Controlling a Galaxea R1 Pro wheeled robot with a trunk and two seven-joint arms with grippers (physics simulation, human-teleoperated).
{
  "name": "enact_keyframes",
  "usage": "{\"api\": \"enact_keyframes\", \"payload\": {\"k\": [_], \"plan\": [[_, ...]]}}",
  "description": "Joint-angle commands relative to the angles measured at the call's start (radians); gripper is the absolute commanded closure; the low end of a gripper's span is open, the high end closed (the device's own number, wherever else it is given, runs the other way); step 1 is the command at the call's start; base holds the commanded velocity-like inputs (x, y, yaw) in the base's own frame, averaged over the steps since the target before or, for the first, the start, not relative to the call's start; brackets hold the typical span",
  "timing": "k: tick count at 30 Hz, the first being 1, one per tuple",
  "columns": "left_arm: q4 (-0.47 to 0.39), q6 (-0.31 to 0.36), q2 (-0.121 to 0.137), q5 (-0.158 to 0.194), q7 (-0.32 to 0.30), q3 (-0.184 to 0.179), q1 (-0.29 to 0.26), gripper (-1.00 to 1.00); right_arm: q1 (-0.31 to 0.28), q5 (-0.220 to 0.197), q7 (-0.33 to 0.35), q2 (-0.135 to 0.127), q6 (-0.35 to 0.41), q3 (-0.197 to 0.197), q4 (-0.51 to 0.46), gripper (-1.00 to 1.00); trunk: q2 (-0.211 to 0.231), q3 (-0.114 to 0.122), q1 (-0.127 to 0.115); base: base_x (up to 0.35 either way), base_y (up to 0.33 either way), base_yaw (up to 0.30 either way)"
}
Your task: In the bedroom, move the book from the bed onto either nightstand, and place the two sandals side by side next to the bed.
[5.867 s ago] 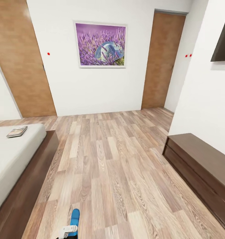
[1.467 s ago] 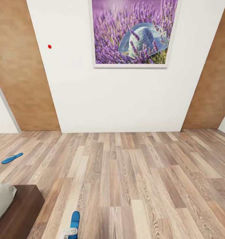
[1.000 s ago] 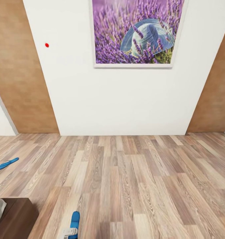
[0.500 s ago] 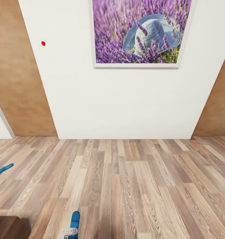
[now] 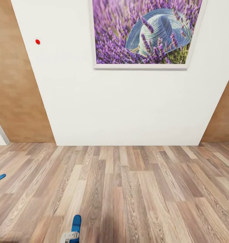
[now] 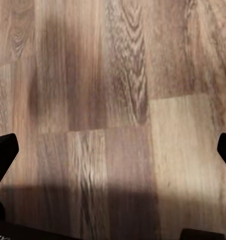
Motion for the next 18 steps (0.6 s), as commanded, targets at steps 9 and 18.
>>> {"api": "enact_keyframes", "payload": {"k": [9, 18], "plan": [[0.001, -0.002, 0.000, -0.003, -0.004, 0.006, -0.001, 1.00, 0.000, -0.008, 0.006, 0.000, 0.007, -0.003, 0.000, -1.00, 0.000, -0.001, 0.000, 0.316, 0.000, 0.000], [0.001, -0.002, 0.000, -0.002, -0.004, 0.007, -0.001, 1.00, 0.000, -0.008, 0.005, 0.000, 0.007, -0.003, 0.000, -1.00, 0.000, -0.001, 0.000, 0.316, 0.000, 0.007]]}}
